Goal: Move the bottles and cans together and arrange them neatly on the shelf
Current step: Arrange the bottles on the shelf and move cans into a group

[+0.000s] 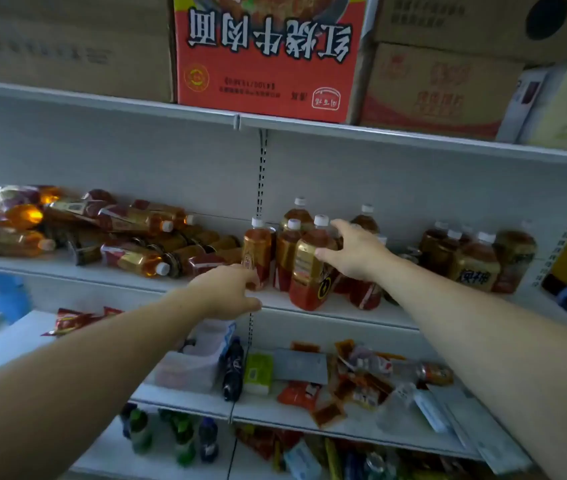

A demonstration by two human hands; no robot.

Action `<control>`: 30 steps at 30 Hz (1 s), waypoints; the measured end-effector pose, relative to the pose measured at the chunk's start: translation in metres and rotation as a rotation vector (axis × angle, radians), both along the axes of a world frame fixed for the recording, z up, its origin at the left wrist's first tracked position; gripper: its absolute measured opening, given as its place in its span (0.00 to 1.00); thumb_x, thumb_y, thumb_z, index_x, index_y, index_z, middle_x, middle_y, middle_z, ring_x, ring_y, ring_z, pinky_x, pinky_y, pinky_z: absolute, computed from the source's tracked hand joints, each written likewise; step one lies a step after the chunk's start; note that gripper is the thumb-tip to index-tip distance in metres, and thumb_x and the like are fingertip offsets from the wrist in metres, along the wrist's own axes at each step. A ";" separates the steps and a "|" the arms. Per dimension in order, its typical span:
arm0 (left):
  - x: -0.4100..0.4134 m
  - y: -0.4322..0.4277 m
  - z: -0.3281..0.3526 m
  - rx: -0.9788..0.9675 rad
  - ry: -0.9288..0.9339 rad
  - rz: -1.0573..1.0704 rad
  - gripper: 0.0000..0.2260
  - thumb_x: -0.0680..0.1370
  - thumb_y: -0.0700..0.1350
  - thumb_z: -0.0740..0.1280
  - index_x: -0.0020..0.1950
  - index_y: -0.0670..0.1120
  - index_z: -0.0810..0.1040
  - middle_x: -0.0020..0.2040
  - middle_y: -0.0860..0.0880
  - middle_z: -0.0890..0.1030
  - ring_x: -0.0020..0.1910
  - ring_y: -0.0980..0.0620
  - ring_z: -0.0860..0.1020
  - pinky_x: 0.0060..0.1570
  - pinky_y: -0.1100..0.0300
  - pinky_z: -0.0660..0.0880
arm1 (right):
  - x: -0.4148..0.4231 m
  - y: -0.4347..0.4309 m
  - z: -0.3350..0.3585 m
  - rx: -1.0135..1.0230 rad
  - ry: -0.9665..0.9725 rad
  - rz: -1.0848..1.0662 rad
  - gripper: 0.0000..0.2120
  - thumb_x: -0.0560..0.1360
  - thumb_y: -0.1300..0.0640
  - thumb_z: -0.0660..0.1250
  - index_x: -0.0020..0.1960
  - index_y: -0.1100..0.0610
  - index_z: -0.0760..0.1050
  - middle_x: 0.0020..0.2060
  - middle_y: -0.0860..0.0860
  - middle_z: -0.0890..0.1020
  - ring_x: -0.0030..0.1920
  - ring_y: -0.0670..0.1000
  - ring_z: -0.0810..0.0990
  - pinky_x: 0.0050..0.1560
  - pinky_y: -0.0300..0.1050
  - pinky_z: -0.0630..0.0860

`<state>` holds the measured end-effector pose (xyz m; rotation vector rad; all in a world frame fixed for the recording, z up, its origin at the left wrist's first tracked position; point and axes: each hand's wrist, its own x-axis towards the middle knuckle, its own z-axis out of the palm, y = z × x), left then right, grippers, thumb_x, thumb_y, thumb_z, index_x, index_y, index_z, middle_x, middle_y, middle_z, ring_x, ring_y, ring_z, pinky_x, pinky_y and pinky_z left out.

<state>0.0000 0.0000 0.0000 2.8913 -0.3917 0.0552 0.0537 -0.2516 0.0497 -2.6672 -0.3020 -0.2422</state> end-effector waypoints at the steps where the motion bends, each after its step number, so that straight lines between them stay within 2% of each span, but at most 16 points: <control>1: 0.016 0.002 -0.001 -0.034 -0.003 0.013 0.25 0.73 0.58 0.67 0.68 0.53 0.70 0.65 0.50 0.73 0.60 0.50 0.73 0.58 0.54 0.72 | 0.011 0.005 -0.001 0.012 -0.007 -0.021 0.42 0.67 0.31 0.64 0.76 0.45 0.55 0.73 0.52 0.66 0.69 0.57 0.68 0.57 0.49 0.68; 3: 0.052 0.010 -0.005 -0.132 -0.021 0.072 0.25 0.72 0.57 0.68 0.67 0.53 0.70 0.63 0.49 0.74 0.57 0.50 0.75 0.55 0.54 0.75 | 0.038 0.012 -0.007 0.039 0.000 -0.089 0.47 0.66 0.32 0.68 0.77 0.48 0.53 0.75 0.53 0.64 0.71 0.57 0.66 0.62 0.49 0.67; 6: 0.102 0.015 -0.008 -0.267 -0.032 0.170 0.32 0.71 0.57 0.69 0.72 0.50 0.63 0.67 0.44 0.71 0.61 0.44 0.73 0.56 0.51 0.74 | 0.068 0.024 -0.022 0.119 0.039 -0.157 0.52 0.65 0.33 0.71 0.78 0.51 0.48 0.75 0.54 0.62 0.72 0.57 0.64 0.63 0.47 0.66; 10: 0.155 0.013 -0.019 -0.417 -0.009 0.266 0.36 0.68 0.56 0.71 0.71 0.48 0.60 0.67 0.41 0.68 0.64 0.39 0.68 0.57 0.47 0.71 | 0.091 0.033 -0.050 0.253 0.054 -0.184 0.57 0.64 0.37 0.75 0.78 0.48 0.41 0.77 0.51 0.56 0.74 0.55 0.60 0.64 0.45 0.62; 12: 0.170 0.006 -0.025 -0.462 0.027 0.295 0.39 0.67 0.57 0.72 0.73 0.47 0.59 0.67 0.41 0.68 0.65 0.39 0.67 0.61 0.45 0.68 | 0.096 0.036 -0.061 0.272 -0.025 -0.222 0.56 0.63 0.39 0.76 0.78 0.49 0.44 0.76 0.51 0.60 0.72 0.55 0.63 0.65 0.46 0.63; 14: 0.179 -0.001 -0.034 -0.417 0.009 0.269 0.39 0.67 0.58 0.70 0.72 0.46 0.59 0.66 0.43 0.69 0.65 0.40 0.67 0.65 0.45 0.63 | 0.099 0.037 -0.071 0.240 -0.129 -0.275 0.51 0.62 0.38 0.76 0.75 0.55 0.54 0.70 0.52 0.69 0.69 0.56 0.68 0.66 0.51 0.67; 16: 0.184 -0.005 -0.043 -0.425 0.004 0.289 0.39 0.67 0.59 0.71 0.71 0.46 0.59 0.65 0.44 0.69 0.66 0.40 0.66 0.66 0.45 0.61 | 0.099 0.037 -0.080 0.236 -0.189 -0.290 0.45 0.60 0.37 0.76 0.69 0.56 0.63 0.63 0.53 0.73 0.65 0.56 0.71 0.64 0.54 0.68; 19: 0.183 -0.010 -0.054 -0.529 -0.007 0.341 0.39 0.67 0.55 0.74 0.70 0.49 0.55 0.62 0.43 0.71 0.63 0.39 0.68 0.62 0.44 0.68 | 0.098 0.033 -0.088 0.305 -0.158 -0.193 0.47 0.58 0.39 0.78 0.70 0.53 0.61 0.63 0.52 0.71 0.65 0.55 0.69 0.66 0.53 0.68; 22: 0.175 -0.019 -0.058 -0.672 -0.050 0.359 0.34 0.67 0.50 0.73 0.65 0.52 0.55 0.57 0.45 0.73 0.54 0.41 0.75 0.51 0.44 0.75 | 0.100 0.022 -0.091 0.325 -0.080 -0.084 0.49 0.61 0.44 0.79 0.73 0.52 0.55 0.67 0.54 0.66 0.68 0.55 0.67 0.68 0.52 0.66; 24: 0.165 -0.026 -0.058 -0.755 -0.083 0.392 0.32 0.67 0.49 0.73 0.62 0.55 0.56 0.56 0.47 0.74 0.50 0.44 0.76 0.48 0.46 0.76 | 0.099 0.015 -0.091 0.347 -0.051 -0.044 0.50 0.62 0.45 0.79 0.74 0.50 0.53 0.68 0.54 0.64 0.68 0.54 0.66 0.69 0.51 0.66; 30: 0.121 -0.045 -0.065 -0.875 -0.182 0.443 0.35 0.59 0.52 0.75 0.60 0.66 0.60 0.50 0.58 0.74 0.47 0.52 0.75 0.45 0.56 0.72 | 0.075 0.000 -0.089 0.439 -0.151 0.063 0.44 0.62 0.44 0.78 0.71 0.45 0.59 0.64 0.47 0.68 0.66 0.49 0.67 0.67 0.47 0.66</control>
